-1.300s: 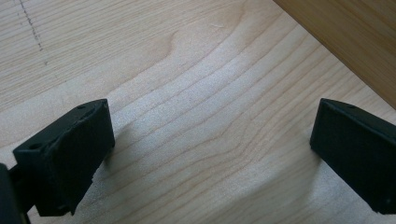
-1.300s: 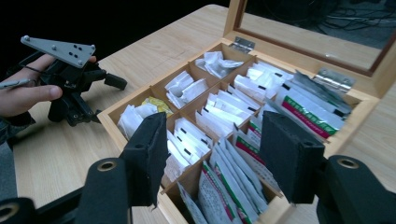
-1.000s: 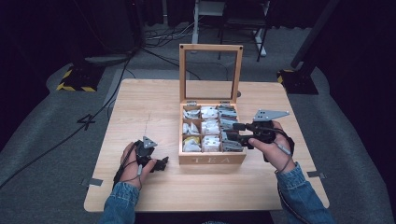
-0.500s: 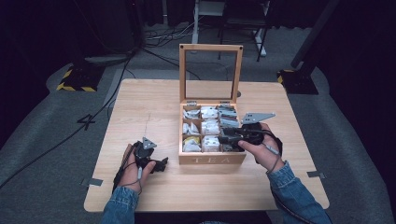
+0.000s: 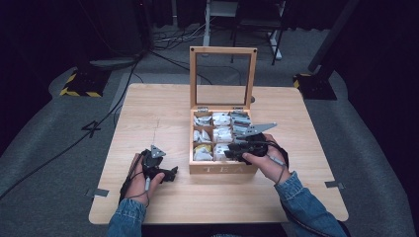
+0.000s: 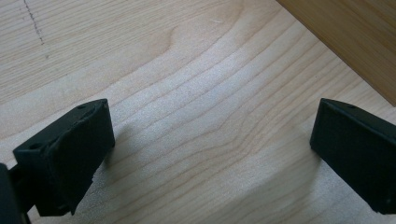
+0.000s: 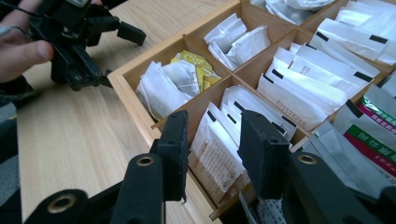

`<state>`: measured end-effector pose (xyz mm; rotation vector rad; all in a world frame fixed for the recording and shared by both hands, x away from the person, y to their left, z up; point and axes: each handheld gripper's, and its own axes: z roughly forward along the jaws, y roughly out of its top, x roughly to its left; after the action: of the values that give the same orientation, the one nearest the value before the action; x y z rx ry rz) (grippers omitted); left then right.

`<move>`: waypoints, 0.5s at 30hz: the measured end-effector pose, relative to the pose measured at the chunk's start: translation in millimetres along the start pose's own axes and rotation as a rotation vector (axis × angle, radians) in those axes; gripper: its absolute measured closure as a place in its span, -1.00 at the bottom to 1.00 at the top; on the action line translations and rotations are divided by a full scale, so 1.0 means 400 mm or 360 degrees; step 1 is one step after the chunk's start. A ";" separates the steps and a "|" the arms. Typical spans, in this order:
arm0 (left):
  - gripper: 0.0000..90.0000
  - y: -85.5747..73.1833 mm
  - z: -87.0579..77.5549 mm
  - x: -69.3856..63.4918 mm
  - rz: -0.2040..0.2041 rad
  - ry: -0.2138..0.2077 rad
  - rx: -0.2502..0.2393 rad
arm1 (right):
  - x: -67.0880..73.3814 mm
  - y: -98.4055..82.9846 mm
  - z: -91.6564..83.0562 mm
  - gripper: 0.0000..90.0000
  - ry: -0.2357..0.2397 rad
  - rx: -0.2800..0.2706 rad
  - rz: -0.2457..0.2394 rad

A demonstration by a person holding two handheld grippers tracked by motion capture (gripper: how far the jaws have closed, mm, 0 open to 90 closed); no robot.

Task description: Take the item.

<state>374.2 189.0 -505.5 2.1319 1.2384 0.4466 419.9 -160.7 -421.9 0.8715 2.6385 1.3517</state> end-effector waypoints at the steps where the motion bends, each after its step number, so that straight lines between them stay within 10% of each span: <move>1: -1.00 0.000 0.000 0.000 0.0000 0.0000 0.0000 | 0.000 0.000 0.010 0.42 -0.0018 0.0021 -0.0013; 15: -1.00 0.000 0.000 0.000 0.0001 0.0000 0.0000 | 0.001 -0.004 0.060 0.49 -0.0068 0.0138 -0.0083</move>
<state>374.3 189.1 -505.5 2.1326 1.2376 0.4472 425.7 -143.5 -437.8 0.8250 2.6854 1.2015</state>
